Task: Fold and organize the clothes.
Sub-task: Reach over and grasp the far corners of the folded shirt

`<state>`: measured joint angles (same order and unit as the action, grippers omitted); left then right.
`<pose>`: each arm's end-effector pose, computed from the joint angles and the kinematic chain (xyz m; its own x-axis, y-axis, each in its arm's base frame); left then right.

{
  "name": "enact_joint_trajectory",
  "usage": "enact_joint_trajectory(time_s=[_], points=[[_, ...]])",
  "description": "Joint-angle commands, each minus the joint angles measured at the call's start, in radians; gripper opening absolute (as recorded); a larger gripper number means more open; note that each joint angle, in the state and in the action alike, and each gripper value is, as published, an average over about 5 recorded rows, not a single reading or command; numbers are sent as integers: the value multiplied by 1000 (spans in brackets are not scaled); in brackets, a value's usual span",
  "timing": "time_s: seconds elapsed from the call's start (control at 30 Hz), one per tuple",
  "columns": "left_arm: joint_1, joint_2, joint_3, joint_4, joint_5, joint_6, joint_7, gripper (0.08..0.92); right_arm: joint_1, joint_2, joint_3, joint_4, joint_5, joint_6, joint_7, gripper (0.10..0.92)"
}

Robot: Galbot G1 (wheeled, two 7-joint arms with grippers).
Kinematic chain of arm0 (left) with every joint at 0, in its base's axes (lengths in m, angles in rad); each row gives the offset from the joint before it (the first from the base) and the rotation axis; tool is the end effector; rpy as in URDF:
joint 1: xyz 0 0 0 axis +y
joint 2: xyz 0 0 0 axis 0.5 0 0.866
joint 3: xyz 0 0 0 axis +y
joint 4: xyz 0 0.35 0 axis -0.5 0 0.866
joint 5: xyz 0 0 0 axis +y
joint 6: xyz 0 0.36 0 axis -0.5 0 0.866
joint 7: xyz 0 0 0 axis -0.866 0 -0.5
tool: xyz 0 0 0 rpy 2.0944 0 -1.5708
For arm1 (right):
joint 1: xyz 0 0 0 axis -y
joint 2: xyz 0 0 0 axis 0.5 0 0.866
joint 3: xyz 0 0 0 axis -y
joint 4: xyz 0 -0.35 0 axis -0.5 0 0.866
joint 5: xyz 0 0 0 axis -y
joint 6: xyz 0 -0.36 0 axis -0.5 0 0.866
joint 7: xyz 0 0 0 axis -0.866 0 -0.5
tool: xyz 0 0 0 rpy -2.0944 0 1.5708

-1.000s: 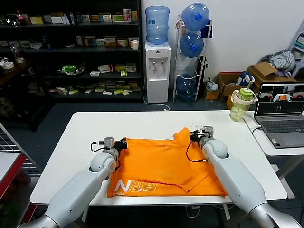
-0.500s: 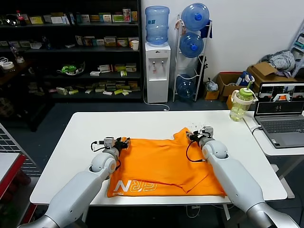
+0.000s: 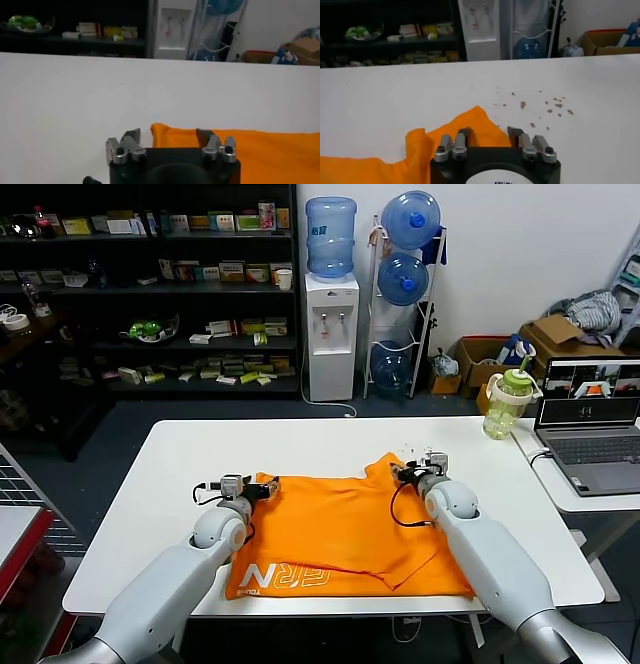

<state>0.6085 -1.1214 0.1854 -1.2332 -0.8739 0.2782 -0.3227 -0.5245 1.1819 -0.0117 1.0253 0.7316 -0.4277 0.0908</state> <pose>0.4537 0.0047 -0.3601 -0.8503 0.1228 0.5117 0.0955 0.9922 -0.0796 0.5070 -0.0583 -0.3498 -0.7957 -0.1439 0.5883 -0.1080 0.9895 0.0959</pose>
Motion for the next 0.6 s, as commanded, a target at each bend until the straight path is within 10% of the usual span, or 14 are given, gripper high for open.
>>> enact_joint_trajectory(time_s=[0.03,0.37,0.6], points=[[3,3,3,-3,2,-3,-2,672,-4,1,-1,3,4,-10,-2,431],[10,3,2,-23,4,-19,-12,386,-15,-8,4,30,18,14,-9,154],[40,21,-4,-93,7,-32,-26,187,-52,-37,29,121,44,53,-13,125]])
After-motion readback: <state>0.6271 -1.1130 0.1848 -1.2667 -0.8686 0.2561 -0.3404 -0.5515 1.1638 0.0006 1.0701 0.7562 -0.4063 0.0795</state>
